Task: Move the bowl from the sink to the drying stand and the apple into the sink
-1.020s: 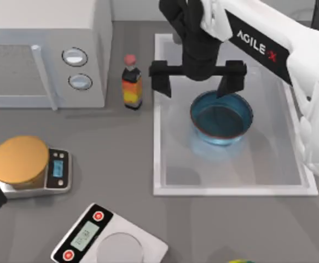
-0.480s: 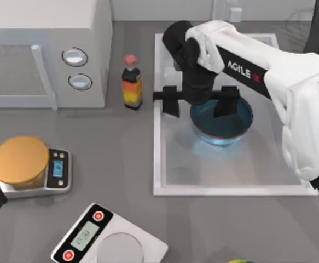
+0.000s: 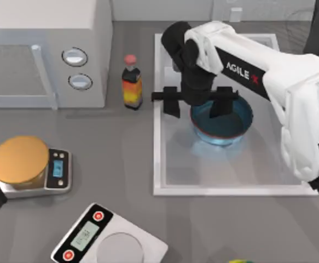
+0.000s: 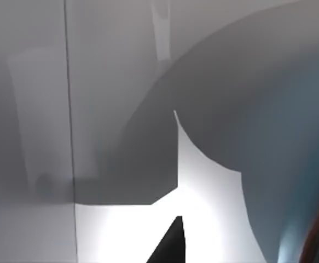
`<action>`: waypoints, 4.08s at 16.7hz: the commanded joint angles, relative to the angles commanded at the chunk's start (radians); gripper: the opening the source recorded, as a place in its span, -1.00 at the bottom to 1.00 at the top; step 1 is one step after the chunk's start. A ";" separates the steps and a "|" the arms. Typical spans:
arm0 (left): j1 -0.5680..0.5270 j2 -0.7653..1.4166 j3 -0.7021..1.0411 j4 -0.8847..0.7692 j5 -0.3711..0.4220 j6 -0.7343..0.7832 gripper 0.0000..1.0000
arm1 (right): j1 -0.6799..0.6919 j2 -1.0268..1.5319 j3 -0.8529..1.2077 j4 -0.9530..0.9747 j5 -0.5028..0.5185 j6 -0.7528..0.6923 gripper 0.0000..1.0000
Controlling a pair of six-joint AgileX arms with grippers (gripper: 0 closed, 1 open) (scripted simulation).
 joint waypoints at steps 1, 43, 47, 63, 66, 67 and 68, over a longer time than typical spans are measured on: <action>0.000 0.000 0.000 0.000 0.000 0.000 1.00 | 0.000 0.000 0.000 0.000 0.000 0.000 0.25; 0.000 0.000 0.000 0.000 0.000 0.000 1.00 | 0.479 -1.108 -0.641 -0.529 0.059 0.474 -1.00; 0.000 0.000 0.000 0.000 0.000 0.000 1.00 | 0.452 -1.113 -0.641 -0.500 0.048 0.455 -1.00; 0.000 0.000 0.000 0.000 0.000 0.000 1.00 | -0.512 -1.422 -0.995 0.617 -0.383 -0.247 -1.00; 0.000 0.000 0.000 0.000 0.000 0.000 1.00 | -0.726 -1.486 -1.087 0.839 -0.453 -0.375 -1.00; 0.000 0.000 0.000 0.000 0.000 0.000 1.00 | -0.784 -1.504 -1.113 0.897 -0.470 -0.411 -1.00; 0.000 0.000 0.000 0.000 0.000 0.000 1.00 | -0.831 -1.519 -1.136 0.944 -0.484 -0.441 -1.00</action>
